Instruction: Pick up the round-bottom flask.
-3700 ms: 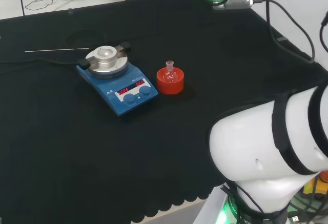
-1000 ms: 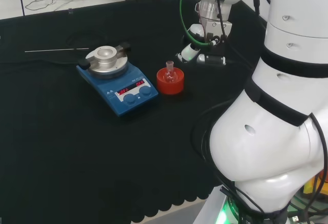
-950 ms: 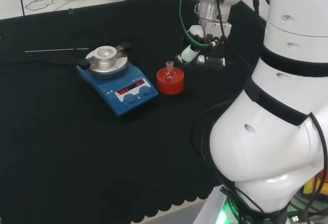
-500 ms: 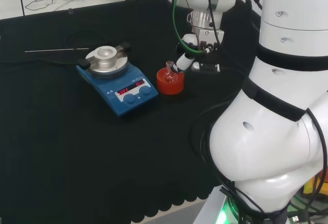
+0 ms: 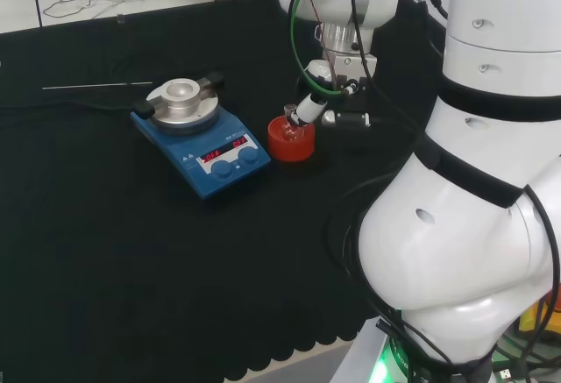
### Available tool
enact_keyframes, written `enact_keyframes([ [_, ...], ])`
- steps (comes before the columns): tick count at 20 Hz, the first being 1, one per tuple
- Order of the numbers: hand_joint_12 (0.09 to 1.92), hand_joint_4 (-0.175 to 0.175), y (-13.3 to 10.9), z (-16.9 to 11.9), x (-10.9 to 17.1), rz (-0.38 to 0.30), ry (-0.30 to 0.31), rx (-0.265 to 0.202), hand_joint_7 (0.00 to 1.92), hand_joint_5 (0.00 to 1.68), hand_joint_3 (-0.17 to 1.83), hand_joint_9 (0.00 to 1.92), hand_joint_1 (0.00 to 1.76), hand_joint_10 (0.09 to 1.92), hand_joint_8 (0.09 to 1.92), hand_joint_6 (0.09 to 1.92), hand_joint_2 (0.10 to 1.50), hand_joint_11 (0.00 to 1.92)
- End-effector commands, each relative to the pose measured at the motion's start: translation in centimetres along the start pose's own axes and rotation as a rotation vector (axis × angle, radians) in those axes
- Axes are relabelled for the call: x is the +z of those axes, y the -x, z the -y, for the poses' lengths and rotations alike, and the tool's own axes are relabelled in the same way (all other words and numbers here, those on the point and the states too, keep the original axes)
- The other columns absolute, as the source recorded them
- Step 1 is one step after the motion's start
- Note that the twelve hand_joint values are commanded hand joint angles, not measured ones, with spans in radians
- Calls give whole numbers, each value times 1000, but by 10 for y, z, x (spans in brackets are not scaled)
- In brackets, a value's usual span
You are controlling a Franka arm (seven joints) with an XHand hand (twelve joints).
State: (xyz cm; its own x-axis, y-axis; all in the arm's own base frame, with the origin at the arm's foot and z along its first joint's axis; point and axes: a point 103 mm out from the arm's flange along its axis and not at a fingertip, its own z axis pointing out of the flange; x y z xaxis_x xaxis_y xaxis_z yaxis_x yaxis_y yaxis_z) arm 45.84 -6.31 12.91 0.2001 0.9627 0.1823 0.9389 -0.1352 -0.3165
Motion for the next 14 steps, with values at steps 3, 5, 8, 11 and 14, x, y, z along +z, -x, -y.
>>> enact_keyframes([
  [3,1380,-71,0,-7,1,-3,39,-13,293,589,672,480,882,674,722,252,546,238],
  [5,1374,-72,-1,-9,4,0,38,-18,294,586,681,483,892,671,722,282,544,243],
  [8,1370,-73,-1,-12,8,13,39,-25,294,550,697,488,900,668,725,392,536,247],
  [11,1369,-74,2,-14,10,15,40,-24,295,554,701,491,903,669,726,435,534,249],
  [14,1373,-76,-3,-15,12,24,49,-21,295,537,708,493,903,668,727,526,531,249],
])
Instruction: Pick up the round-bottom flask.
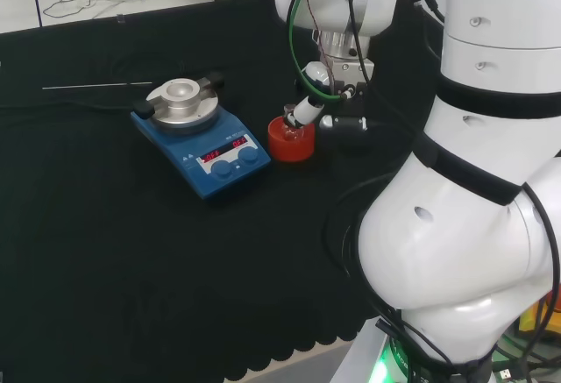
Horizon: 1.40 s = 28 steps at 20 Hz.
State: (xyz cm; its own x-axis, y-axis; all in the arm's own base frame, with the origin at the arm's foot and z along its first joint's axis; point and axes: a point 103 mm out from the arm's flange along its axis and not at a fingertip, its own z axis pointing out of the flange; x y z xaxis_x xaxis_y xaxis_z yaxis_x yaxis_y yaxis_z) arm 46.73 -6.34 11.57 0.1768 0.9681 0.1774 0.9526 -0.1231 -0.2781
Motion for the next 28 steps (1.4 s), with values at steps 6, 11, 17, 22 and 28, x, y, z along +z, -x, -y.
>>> enact_keyframes([
  [6,1357,-86,-3,-4,3,19,66,-16,333,625,711,531,938,669,731,718,531,297],
  [11,1351,-89,-4,-6,4,24,60,-28,351,648,711,554,952,662,729,775,533,315],
  [17,1349,-90,-3,-8,7,25,54,-20,363,659,716,571,953,659,730,802,535,330],
  [22,1347,-94,-3,-8,11,27,53,-14,381,685,723,599,955,662,734,819,544,343],
  [28,1343,-96,-9,-6,10,15,57,-35,378,723,728,588,959,651,730,831,561,350],
])
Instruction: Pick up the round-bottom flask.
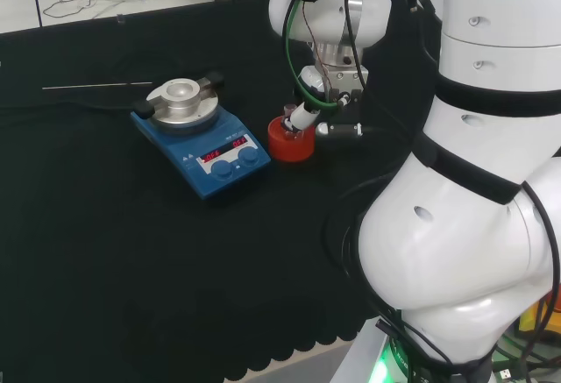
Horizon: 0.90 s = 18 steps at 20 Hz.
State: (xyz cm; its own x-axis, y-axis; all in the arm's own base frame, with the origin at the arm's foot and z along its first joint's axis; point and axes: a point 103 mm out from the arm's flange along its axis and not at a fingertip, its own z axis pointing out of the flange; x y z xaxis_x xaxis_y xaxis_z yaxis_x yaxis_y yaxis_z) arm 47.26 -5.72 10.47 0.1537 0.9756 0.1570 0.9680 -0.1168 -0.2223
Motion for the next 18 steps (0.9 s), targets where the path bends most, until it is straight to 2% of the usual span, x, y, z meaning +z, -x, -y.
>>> enact_keyframes([
  [1,1343,-97,-5,1,-1,-10,2,-20,378,726,727,591,960,651,729,832,562,354],
  [10,1337,-93,-7,1,-2,-9,-1,-21,376,762,723,607,965,644,724,841,569,375],
  [14,1337,-94,-11,0,-3,36,4,-40,384,786,722,611,969,640,726,845,573,389],
  [18,1333,-104,-12,0,-2,51,5,-30,434,890,715,640,986,626,723,802,595,426],
])
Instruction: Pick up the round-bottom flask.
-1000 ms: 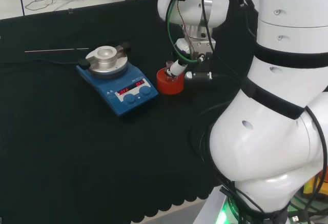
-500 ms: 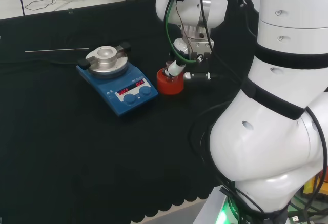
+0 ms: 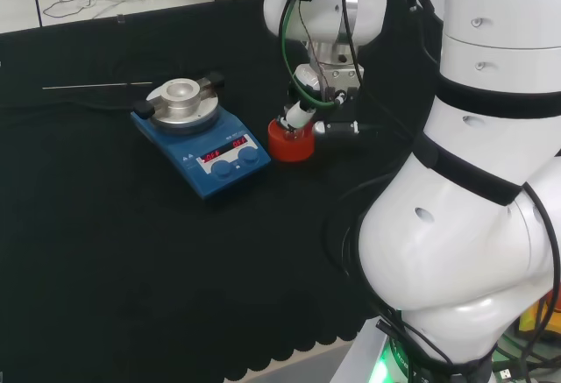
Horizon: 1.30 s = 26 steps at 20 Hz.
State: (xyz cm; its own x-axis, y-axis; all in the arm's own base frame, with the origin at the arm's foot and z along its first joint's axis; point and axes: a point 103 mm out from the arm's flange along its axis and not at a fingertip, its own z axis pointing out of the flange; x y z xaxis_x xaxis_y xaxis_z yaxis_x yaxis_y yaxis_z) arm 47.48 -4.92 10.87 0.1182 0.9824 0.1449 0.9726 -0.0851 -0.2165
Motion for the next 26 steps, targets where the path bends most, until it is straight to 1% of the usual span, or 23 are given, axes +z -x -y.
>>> enact_keyframes([
  [1,1328,-107,-3,0,0,38,6,2,442,918,712,648,991,621,721,789,600,440],
  [2,1326,-111,-5,1,-1,45,13,4,448,947,711,656,997,618,719,783,604,452],
  [3,1325,-23,-6,1,-1,46,20,8,454,1015,619,663,1029,617,722,803,681,461],
  [4,1322,51,-8,2,-2,57,28,10,462,1072,522,673,1055,612,722,804,751,471],
  [5,1317,93,-9,3,-3,65,39,9,474,1114,462,683,1074,607,720,790,791,481],
  [6,1311,109,-9,3,-5,66,53,15,488,1145,440,696,1088,600,716,773,804,492],
  [7,1307,118,-11,4,-7,63,59,17,499,1163,439,706,1096,590,709,762,805,500],
  [9,1281,98,-13,5,-11,66,71,16,550,1189,517,768,1113,568,697,762,763,555],
  [11,1273,89,-14,6,-18,72,74,15,573,1192,584,800,1119,541,684,784,730,576],
  [13,1257,56,-18,7,-25,74,69,24,602,1192,672,835,1129,526,680,824,687,612],
  [14,1254,46,-19,7,-30,64,66,34,611,1191,703,846,1132,521,678,841,673,624],
  [15,1251,35,-22,8,-35,59,69,30,616,1186,727,853,1134,516,678,859,663,633],
  [16,1249,28,-25,9,-40,70,73,23,618,1183,742,857,1136,512,677,872,658,639],
  [19,1248,19,-30,12,-51,80,58,32,618,1179,759,861,1137,509,676,886,652,648],
  [21,1248,18,-34,15,-57,85,53,29,619,1179,762,861,1138,508,676,889,650,651],
  [26,1248,18,-45,19,-80,109,42,41,623,1179,767,861,1138,507,678,891,648,654],
])
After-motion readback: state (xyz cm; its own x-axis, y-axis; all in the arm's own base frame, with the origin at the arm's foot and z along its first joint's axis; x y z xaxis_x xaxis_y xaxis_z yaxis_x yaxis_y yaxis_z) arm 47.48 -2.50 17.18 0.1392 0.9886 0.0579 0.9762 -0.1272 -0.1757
